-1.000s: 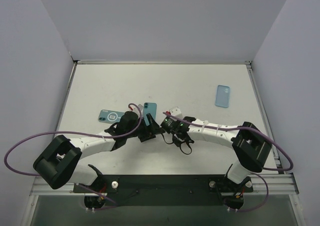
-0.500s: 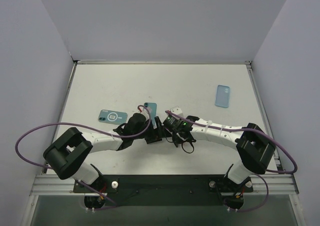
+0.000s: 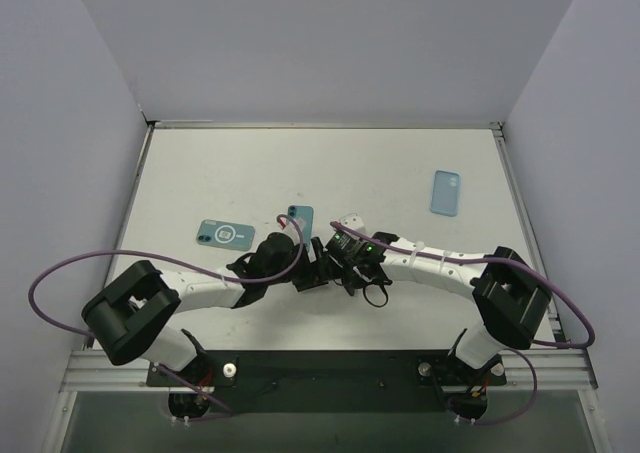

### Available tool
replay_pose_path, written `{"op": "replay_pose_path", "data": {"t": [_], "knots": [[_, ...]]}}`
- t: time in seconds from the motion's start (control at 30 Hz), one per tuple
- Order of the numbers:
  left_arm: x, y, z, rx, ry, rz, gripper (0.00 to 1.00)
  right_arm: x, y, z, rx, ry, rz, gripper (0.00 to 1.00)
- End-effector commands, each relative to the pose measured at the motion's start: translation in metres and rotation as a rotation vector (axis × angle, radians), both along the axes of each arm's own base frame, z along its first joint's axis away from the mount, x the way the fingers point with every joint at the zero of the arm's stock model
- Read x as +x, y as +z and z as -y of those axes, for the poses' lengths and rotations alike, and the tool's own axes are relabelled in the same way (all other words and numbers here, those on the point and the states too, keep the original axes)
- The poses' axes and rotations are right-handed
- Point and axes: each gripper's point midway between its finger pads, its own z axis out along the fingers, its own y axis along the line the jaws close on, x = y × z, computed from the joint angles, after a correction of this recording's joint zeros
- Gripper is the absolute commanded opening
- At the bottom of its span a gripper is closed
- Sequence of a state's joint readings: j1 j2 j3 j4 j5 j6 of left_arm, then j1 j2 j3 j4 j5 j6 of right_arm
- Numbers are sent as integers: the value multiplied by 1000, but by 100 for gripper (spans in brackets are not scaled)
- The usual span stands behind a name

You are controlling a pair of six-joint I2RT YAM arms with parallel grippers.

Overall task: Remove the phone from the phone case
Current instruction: Remove the phone case from the phone, then place the phone at the center of the board, then place the phone case at the center of the board.

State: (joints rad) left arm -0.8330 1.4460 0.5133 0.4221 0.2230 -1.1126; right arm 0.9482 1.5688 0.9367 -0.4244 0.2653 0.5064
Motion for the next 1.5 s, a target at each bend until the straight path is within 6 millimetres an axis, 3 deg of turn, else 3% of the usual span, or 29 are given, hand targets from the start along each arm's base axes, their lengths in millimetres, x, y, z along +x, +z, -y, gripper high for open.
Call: {"op": "replay_pose_path", "data": {"t": [0.0, 0.13, 0.27, 0.5, 0.57, 0.7, 0.87, 1.0, 1.2, 1.23, 1.3, 1.33, 1.43, 1.47], "knots": [[5, 14, 16, -16, -22, 68, 85, -10, 1, -3, 29, 23, -52, 0], [6, 16, 21, 7, -14, 87, 81, -10, 0, -4, 31, 26, -58, 0], [8, 7, 19, 95, -3, 105, 71, -10, 2, -5, 42, 24, -57, 0], [6, -6, 22, 194, -9, 119, 63, -9, 7, -7, 78, 13, -68, 0], [5, -9, 23, 209, -15, 122, 54, -8, 9, -6, 87, 6, -66, 0], [4, -4, 24, 199, -16, 131, 28, -8, 9, -4, 93, -5, -69, 0], [11, 26, 20, 179, 17, 189, 0, -7, 7, 2, 92, -32, -73, 0], [11, 52, 17, 165, 7, 218, 0, 8, 12, 21, 125, -138, -56, 0], [20, 72, 17, 105, -18, 227, 0, 48, 48, 49, 324, -318, 38, 0], [27, 74, 14, 102, -5, 229, 0, 67, 65, 64, 399, -396, 114, 0], [36, 75, 16, 85, -11, 230, 0, 76, 70, 81, 500, -483, 141, 0], [41, 75, 15, 79, -4, 227, 0, 95, 83, 106, 572, -571, 218, 0], [64, 80, 21, 16, -4, 236, 0, 113, 92, 133, 734, -691, 272, 0], [75, 85, 21, -9, 7, 250, 0, 121, 93, 157, 766, -766, 308, 0]]}}
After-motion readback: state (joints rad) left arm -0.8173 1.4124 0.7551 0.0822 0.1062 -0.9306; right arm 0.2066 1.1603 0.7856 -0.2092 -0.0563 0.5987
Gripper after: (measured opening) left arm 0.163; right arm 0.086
